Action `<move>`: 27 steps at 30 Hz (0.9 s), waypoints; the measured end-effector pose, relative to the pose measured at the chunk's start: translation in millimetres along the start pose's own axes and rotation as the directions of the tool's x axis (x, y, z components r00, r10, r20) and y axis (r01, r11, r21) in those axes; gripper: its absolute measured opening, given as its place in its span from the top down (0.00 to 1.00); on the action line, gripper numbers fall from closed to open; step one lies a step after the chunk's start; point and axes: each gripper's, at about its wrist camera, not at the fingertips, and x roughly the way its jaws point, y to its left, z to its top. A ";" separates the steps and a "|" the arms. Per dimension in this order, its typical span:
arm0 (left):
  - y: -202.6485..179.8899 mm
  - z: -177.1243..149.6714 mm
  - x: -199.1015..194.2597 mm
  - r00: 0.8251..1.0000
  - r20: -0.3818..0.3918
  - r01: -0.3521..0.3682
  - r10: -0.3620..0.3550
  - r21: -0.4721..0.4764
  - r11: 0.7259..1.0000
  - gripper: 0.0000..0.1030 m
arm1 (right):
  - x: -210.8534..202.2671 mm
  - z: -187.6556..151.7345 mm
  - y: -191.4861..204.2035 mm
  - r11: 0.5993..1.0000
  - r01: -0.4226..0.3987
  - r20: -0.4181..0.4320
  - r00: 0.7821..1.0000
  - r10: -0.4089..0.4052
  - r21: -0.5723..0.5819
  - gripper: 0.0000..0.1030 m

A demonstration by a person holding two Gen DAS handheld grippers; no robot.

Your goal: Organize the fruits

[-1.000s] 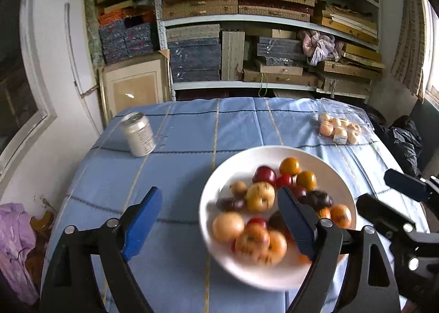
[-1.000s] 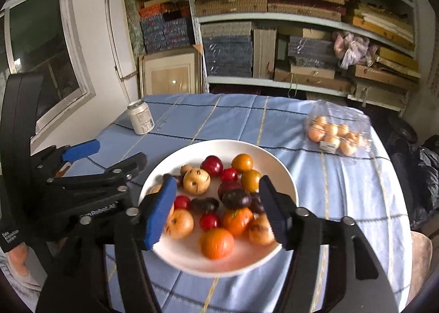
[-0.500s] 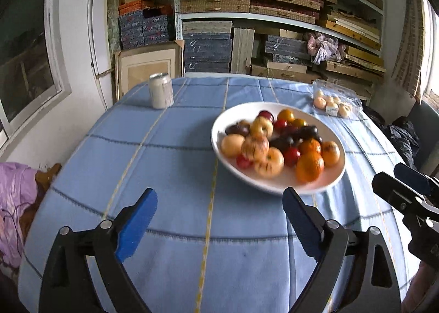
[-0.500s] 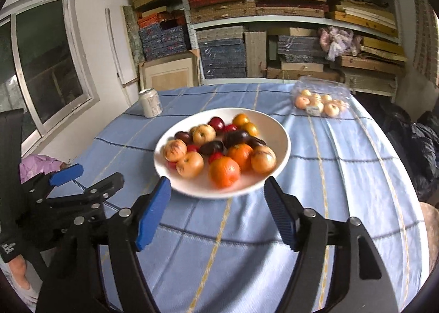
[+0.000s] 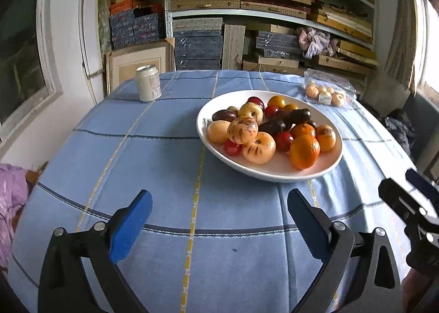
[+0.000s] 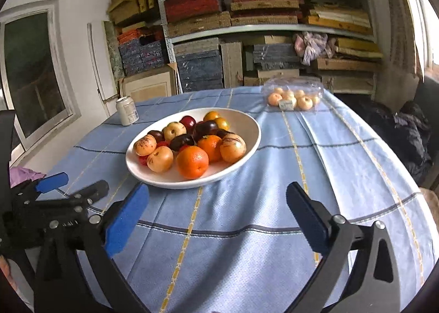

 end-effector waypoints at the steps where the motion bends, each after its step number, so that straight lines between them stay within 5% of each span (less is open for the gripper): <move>1: 1.2 0.4 0.5 1.000 -0.001 0.001 -0.001 -0.005 1.000 0.04 | 0.3 0.8 0.4 1.000 0.005 -0.001 1.000 -0.005 0.000 0.04; 9: 3.4 -2.2 -0.1 1.000 -0.018 0.011 -0.011 -0.016 1.000 0.04 | 5.8 -3.5 9.1 0.996 0.065 -0.026 0.997 -0.067 -0.052 0.04; 27: -17.7 -10.3 -7.4 1.000 -0.006 -0.014 0.015 0.083 0.996 0.04 | 6.1 -5.6 10.2 0.998 0.051 -0.041 0.998 -0.053 -0.046 0.04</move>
